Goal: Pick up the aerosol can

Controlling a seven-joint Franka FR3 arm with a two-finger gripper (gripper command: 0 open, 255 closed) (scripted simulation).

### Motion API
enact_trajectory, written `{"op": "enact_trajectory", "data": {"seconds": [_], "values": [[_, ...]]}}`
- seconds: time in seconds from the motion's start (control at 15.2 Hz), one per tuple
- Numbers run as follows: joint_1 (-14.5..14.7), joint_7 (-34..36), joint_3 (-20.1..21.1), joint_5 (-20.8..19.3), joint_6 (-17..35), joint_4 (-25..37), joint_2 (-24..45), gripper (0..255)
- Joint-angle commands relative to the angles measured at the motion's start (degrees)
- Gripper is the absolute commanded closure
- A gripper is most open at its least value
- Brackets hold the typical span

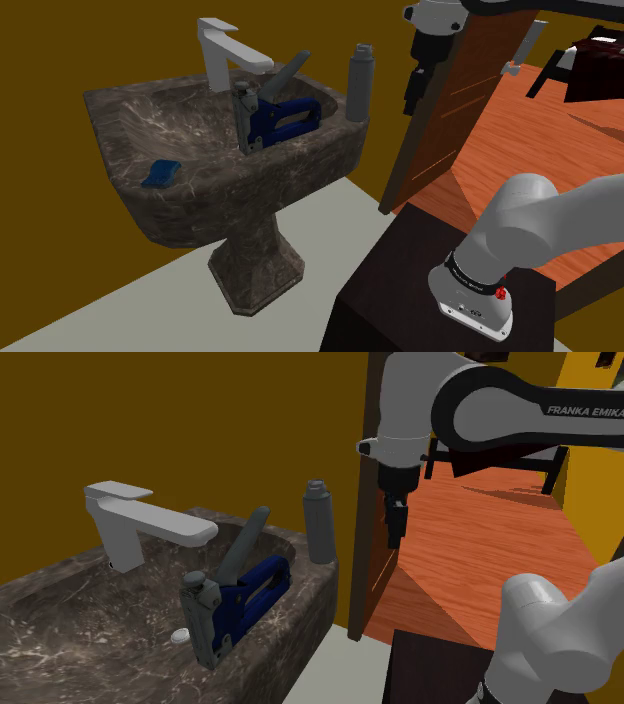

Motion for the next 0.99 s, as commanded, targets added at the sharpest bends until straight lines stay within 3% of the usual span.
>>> {"op": "enact_trajectory", "data": {"seconds": [0.0,0.53,0.92], "values": [[0.0,0.0,0.0,0.0,0.0,0.0,0.0,0],[4.0,-19.76,-6.94,0.16,-6.05,23.52,19.36,0],[5.6,-35.01,-10.59,3.23,-14.61,47.08,36.64,0]]}}
